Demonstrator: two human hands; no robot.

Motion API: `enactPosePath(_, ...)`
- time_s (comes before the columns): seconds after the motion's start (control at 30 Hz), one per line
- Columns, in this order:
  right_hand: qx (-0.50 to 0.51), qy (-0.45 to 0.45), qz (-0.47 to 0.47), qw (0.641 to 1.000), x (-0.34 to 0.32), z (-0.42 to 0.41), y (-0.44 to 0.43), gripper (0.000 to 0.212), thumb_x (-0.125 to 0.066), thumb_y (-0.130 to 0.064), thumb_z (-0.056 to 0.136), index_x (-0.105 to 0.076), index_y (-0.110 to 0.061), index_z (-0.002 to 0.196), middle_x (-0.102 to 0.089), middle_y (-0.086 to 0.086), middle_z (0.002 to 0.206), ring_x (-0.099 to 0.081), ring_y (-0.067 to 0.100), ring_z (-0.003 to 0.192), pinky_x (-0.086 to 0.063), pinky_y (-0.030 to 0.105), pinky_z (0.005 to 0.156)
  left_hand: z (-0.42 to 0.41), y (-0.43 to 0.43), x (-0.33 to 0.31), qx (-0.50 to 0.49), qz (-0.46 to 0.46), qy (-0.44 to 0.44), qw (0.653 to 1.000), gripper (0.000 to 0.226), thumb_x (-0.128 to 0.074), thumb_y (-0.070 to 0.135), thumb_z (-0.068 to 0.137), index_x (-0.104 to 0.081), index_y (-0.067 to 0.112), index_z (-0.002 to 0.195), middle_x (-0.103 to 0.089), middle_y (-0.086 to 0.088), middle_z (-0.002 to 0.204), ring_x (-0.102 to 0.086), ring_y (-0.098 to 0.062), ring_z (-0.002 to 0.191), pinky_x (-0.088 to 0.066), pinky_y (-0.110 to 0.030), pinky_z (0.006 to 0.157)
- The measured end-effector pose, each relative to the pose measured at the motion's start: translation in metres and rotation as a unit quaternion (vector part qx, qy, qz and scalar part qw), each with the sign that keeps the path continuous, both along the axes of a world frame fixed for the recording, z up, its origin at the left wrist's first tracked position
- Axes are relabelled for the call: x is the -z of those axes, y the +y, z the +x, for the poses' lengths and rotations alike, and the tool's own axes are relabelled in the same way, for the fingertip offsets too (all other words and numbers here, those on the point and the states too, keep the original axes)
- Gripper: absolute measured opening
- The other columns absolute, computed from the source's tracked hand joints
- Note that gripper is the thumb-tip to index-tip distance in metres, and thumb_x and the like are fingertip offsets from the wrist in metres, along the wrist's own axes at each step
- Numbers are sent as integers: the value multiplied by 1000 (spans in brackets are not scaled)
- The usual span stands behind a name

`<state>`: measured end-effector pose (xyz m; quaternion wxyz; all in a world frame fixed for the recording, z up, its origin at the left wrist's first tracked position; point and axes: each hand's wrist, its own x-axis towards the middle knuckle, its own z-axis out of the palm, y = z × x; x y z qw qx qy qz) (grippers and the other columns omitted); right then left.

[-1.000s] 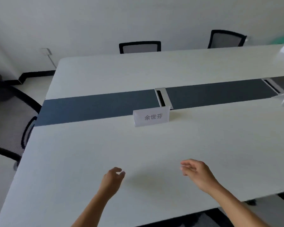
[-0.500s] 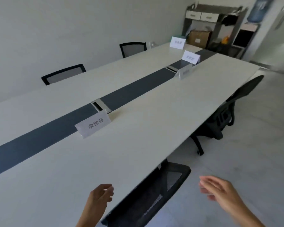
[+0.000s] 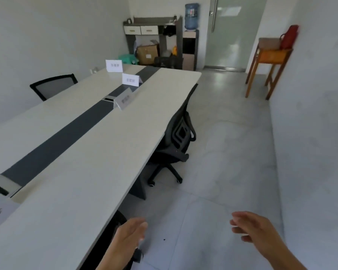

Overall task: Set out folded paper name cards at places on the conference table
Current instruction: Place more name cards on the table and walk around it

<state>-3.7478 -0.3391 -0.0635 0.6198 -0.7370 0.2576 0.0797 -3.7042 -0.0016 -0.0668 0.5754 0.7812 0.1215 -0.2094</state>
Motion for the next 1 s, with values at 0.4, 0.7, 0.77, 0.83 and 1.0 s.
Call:
enactPosePath(0.4, 92, 23, 14, 995, 23, 136, -117, 11, -64, -12, 87, -71, -15, 95, -77, 1, 80, -74, 18, 75, -50, 29, 65, 209, -119, 13, 43, 28, -2, 999, 11, -55, 13, 92, -65, 14, 96, -69, -20, 95, -63, -24, 79, -45, -30, 63)
enactPosePath(0.7, 179, -22, 7, 984, -15, 266, -204, 12, -64, -14, 87, -71, -20, 95, -77, 2, 86, -73, 18, 80, -53, 32, 71, 419, -278, -31, 184, -1, -37, 982, 12, -54, 21, 93, -62, 21, 102, -69, -12, 98, -64, -22, 90, -47, -28, 74)
enactPosePath(0.77, 202, -10, 13, 979, -7, 287, -233, 12, -64, -13, 87, -71, -17, 96, -77, 2, 85, -73, 19, 79, -51, 31, 68, 453, -314, -31, 204, 1, -48, 978, 12, -53, 22, 93, -63, 23, 99, -69, -15, 98, -65, -27, 92, -49, -30, 76)
enactPosePath(0.83, 222, 4, 20, 975, 4, 305, -265, 12, -65, -12, 87, -71, -15, 96, -77, 3, 83, -73, 21, 78, -50, 30, 66, 480, -347, -23, 220, 7, -32, 975, 11, -53, 19, 93, -63, 20, 98, -68, -20, 101, -63, -27, 87, -47, -27, 71)
enactPosePath(1.0, 232, 25, 15, 972, 28, 379, -376, 12, -65, -14, 87, -71, -16, 96, -77, 1, 81, -73, 22, 80, -51, 31, 66, 555, -437, 1, 237, 33, 21, 971, 12, -57, 19, 91, -64, 16, 100, -68, -17, 95, -61, -20, 79, -43, -26, 64)
